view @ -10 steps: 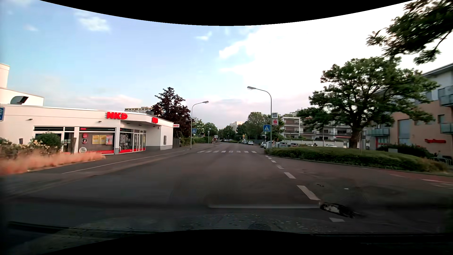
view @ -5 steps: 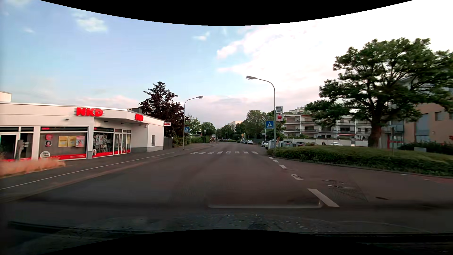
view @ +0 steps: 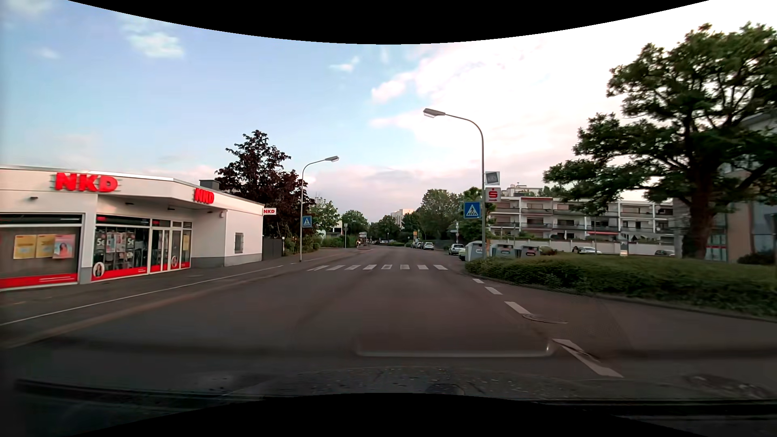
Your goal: Follow the waypoints while adhering to traffic rules and regulations
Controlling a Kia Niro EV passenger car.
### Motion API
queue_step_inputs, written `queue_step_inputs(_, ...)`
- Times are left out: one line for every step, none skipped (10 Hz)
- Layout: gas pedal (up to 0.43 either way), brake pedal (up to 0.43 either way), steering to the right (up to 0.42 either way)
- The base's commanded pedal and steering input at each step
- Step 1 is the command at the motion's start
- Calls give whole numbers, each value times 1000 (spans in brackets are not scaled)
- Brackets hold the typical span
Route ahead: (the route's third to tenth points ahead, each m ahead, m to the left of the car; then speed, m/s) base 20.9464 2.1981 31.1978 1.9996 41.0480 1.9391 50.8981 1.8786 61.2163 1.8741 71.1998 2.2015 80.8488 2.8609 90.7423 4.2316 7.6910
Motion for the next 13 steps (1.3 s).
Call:
queue_step_inputs(20, 0, 2)
queue_step_inputs(20, 0, 2)
queue_step_inputs(20, 0, 2)
queue_step_inputs(20, 0, 2)
queue_step_inputs(20, 0, 1)
queue_step_inputs(20, 0, 2)
queue_step_inputs(20, 0, 2)
queue_step_inputs(20, 0, 1)
queue_step_inputs(20, 0, 0)
queue_step_inputs(20, 0, 0)
queue_step_inputs(20, 0, 0)
queue_step_inputs(20, 0, 0)
queue_step_inputs(20, 0, 0)
